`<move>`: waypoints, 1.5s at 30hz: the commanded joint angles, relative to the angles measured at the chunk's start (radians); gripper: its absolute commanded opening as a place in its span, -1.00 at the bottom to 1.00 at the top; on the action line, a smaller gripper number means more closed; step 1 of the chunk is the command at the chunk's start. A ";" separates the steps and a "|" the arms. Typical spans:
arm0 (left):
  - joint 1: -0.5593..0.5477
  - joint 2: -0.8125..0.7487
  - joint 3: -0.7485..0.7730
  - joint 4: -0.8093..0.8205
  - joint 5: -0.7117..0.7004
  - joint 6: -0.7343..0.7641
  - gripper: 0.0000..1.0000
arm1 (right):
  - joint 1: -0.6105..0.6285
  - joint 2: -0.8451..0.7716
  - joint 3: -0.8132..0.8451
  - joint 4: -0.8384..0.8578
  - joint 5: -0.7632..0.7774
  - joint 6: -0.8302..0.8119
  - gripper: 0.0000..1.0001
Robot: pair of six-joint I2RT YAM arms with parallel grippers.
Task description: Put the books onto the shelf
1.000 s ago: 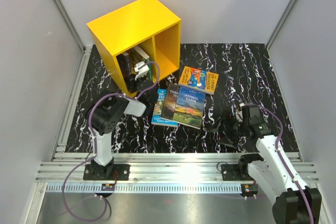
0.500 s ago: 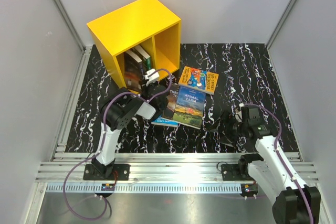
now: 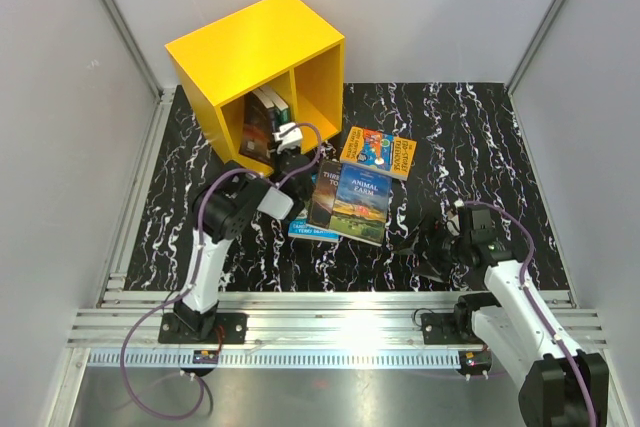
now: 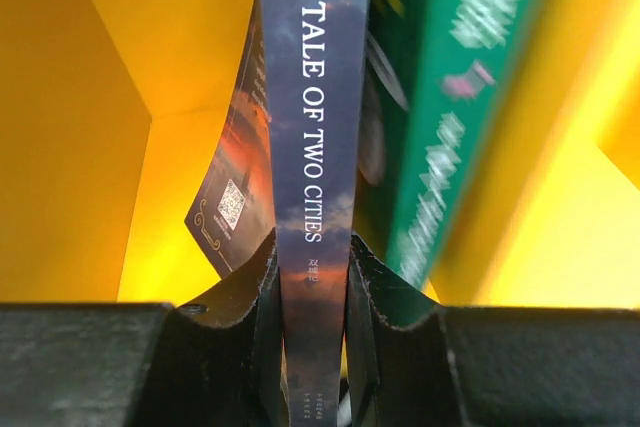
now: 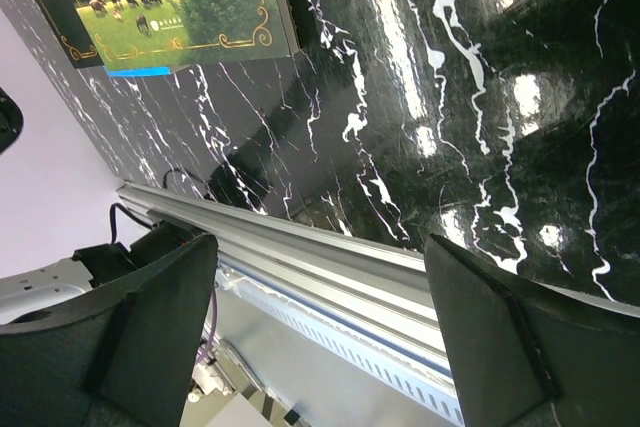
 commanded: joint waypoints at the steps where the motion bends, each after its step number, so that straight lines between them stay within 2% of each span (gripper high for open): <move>1: 0.078 -0.085 -0.004 0.442 0.185 -0.077 -1.00 | 0.003 0.000 -0.006 0.047 -0.017 0.012 0.83; 7: 0.109 -0.113 0.032 0.442 0.314 -0.018 -1.00 | 0.004 -0.002 -0.033 0.090 -0.026 0.036 0.82; 12: 0.109 -0.093 -0.030 0.442 0.300 -0.100 -1.00 | 0.004 -0.014 -0.076 0.131 -0.026 0.059 0.82; 13: 0.110 -0.093 -0.047 0.442 0.282 -0.169 -1.00 | 0.004 -0.017 -0.079 0.130 -0.026 0.059 0.82; 15: 0.109 -0.097 -0.088 0.440 0.264 -0.206 -0.99 | 0.004 -0.020 -0.085 0.130 -0.023 0.061 0.82; 17: 0.110 -0.106 -0.116 0.440 0.268 -0.252 -0.82 | 0.003 -0.020 -0.090 0.134 -0.020 0.062 0.82; 18: 0.109 -0.113 -0.128 0.440 0.277 -0.260 -0.64 | 0.003 -0.020 -0.092 0.139 -0.020 0.062 0.82; 20: 0.107 -0.122 -0.157 0.440 0.297 -0.278 -0.55 | 0.003 -0.011 -0.092 0.144 -0.018 0.064 0.83; 22: 0.103 -0.128 -0.182 0.440 0.296 -0.282 -0.22 | 0.004 -0.003 -0.095 0.154 -0.018 0.064 0.82; 24: 0.095 -0.137 -0.195 0.440 0.294 -0.277 -0.01 | 0.004 -0.002 -0.098 0.164 -0.018 0.067 0.82; 27: 0.075 -0.128 -0.197 0.440 0.285 -0.245 0.84 | 0.003 -0.002 -0.105 0.176 -0.017 0.071 0.82; 28: 0.069 -0.125 -0.191 0.439 0.261 -0.220 0.97 | 0.004 -0.003 -0.107 0.177 -0.017 0.072 0.82; 36: 0.044 -0.109 -0.143 0.440 0.257 -0.148 0.97 | 0.004 -0.028 -0.112 0.161 -0.018 0.075 0.82; 40: 0.028 -0.143 -0.137 0.437 0.251 -0.066 0.97 | 0.004 -0.049 -0.107 0.151 -0.021 0.082 0.82; 42: -0.002 -0.156 -0.120 0.426 0.196 -0.018 0.97 | 0.004 -0.057 -0.096 0.151 -0.025 0.091 0.83; 45: -0.040 -0.174 -0.059 0.325 0.136 0.038 0.97 | 0.004 -0.049 -0.075 0.159 -0.032 0.105 0.82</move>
